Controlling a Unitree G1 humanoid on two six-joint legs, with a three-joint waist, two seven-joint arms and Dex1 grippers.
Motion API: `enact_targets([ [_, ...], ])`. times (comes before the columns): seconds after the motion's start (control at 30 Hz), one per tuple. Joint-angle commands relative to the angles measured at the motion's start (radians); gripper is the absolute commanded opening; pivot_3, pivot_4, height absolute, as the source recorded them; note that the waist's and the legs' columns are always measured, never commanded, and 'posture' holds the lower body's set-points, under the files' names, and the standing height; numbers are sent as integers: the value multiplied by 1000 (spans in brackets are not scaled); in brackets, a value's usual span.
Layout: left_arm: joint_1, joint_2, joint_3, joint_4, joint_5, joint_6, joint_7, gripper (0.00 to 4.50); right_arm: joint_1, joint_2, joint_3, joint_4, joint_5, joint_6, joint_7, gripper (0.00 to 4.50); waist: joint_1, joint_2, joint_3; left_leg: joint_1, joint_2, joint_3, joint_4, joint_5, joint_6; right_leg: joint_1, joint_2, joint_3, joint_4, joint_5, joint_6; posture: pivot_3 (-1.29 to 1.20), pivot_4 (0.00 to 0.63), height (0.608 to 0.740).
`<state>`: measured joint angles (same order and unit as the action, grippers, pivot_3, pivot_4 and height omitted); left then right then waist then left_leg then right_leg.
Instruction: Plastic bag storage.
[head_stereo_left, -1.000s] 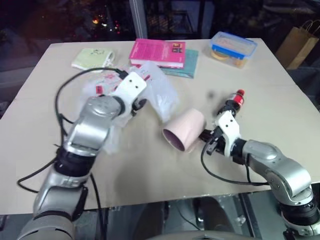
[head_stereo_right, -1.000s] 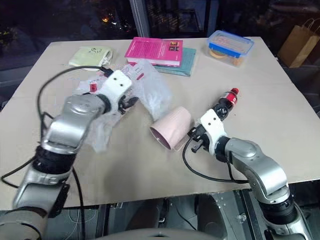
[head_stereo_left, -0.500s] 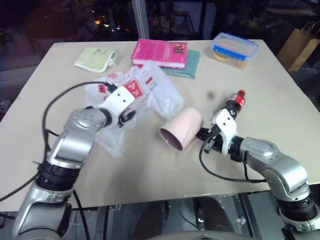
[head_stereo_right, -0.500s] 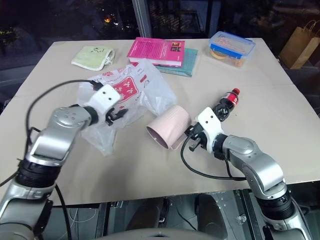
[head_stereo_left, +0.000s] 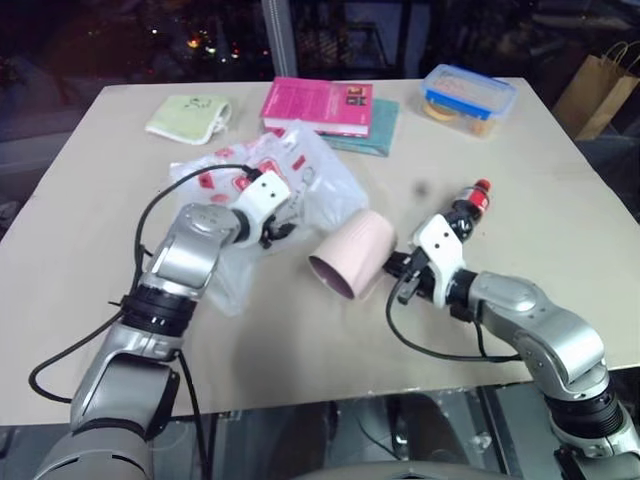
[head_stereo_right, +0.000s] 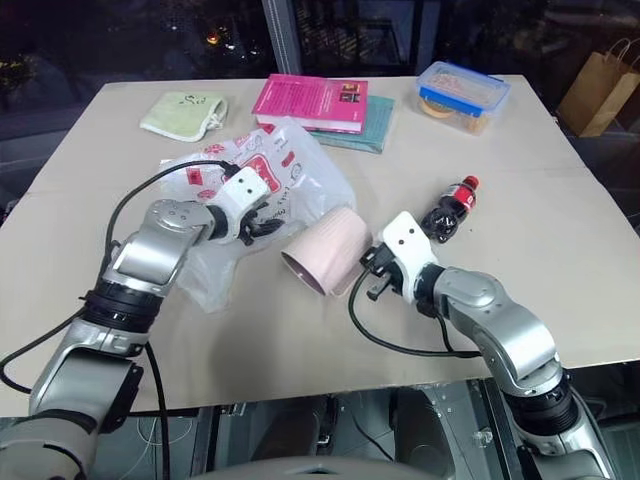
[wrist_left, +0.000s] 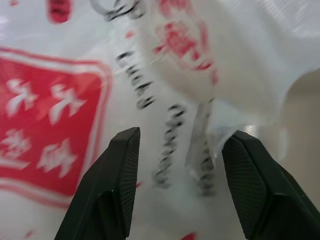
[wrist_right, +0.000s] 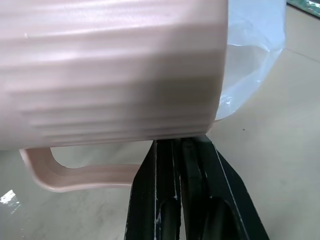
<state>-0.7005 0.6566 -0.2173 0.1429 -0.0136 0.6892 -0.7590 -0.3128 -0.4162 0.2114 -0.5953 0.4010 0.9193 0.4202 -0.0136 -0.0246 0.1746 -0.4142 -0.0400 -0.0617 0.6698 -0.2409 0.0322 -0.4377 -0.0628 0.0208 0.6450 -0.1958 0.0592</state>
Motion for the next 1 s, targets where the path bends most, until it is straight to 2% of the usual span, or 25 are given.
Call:
enact_targets([
  [0.03, -41, 2, 78, -25, -76, 73, -49, 2551, -6, -2, -18, -60, 3, 1, -11, 0, -1, 0, 0, 0, 0, 0, 0, 0, 0, 0, 0, 0, 0, 0, 0, 0, 150, 740],
  [0.07, -41, 15, 71, -24, -67, 55, -55, 2551, -5, -3, -20, -61, 3, 2, -11, 0, -2, 0, 0, 0, 0, 0, 0, 0, 0, 0, 0, 0, 0, 0, 0, 0, 150, 740],
  [0.1, -38, 26, 61, -23, -53, 31, -58, 3118, -4, -5, -21, -63, 4, 3, -12, 0, -3, 0, 0, 0, 0, 0, 0, 0, 0, 0, 0, 0, 0, 0, 0, 0, 150, 740],
  [0.13, -31, 33, 50, -26, -40, 11, -58, 3374, -3, -6, -23, -63, 4, 3, -12, 0, -4, 0, 0, 0, 0, 0, 0, 0, 0, 0, 0, 0, 1, 0, 0, 0, 150, 740],
  [0.2, -8, 43, 18, -41, 5, -44, -38, 4339, -3, -10, -26, -63, 4, 4, -12, 0, -2, 0, 0, 0, 0, 0, 0, 0, 0, 0, 0, 0, 1, 0, 0, 0, 150, 740],
  [0.43, 94, 42, -33, -77, 122, -196, 48, 4426, -4, -15, -36, -69, 10, 12, -15, 0, 1, 0, 0, 0, 0, 0, 0, 0, 0, 0, 0, 0, 1, 0, 0, 0, 150, 740],
  [0.6, 111, -22, -11, -49, 178, -228, 180, 4426, 4, -20, -39, -78, 11, 18, -16, 0, 4, 0, 0, 1, 0, 0, 0, 0, 0, 0, 0, 0, 1, 0, 0, 0, 150, 740],
  [0.63, 110, -30, -9, -45, 184, -233, 191, 4041, 3, -20, -40, -78, 12, 19, -17, 0, 3, 0, 0, 1, 0, 0, 0, 0, 0, 1, 0, 0, 1, 0, 0, 0, 150, 740],
  [0.7, 125, -49, -12, -48, 197, -270, 220, 3701, 4, -19, -39, -78, 12, 20, -17, 0, 2, 0, 0, 1, 0, 0, 1, 0, 0, 1, 0, 0, 1, 0, 0, 0, 150, 740],
  [0.83, 141, -79, 24, -48, 173, -297, 239, 1866, 0, -15, -26, -72, 9, 19, -16, 0, 0, 0, 0, 1, 0, 0, 1, 0, 0, 0, 0, 0, 1, 0, 0, 0, 150, 740],
  [0.93, 79, -119, 151, -65, 38, -158, 203, 475, -21, -5, -11, -57, 9, 15, -7, 0, 1, 0, 0, 0, 0, 0, 0, 0, 0, 0, 0, 0, 1, 0, 0, 0, 150, 740],
  [0.97, 46, -122, 187, -66, -2, -93, 188, 157, -30, -1, -6, -49, 12, 13, 0, 0, 1, 0, 0, 0, 0, 0, 1, 0, 0, 0, 0, 0, 1, 0, 0, 0, 150, 740],
  [1.0, 15, -118, 210, -64, -27, -47, 178, 74, -41, 1, 0, -40, 13, 10, 10, 0, 0, 0, 0, 0, 0, -1, 1, 0, 0, 0, 0, -1, 1, 0, 0, 0, 150, 740],
])
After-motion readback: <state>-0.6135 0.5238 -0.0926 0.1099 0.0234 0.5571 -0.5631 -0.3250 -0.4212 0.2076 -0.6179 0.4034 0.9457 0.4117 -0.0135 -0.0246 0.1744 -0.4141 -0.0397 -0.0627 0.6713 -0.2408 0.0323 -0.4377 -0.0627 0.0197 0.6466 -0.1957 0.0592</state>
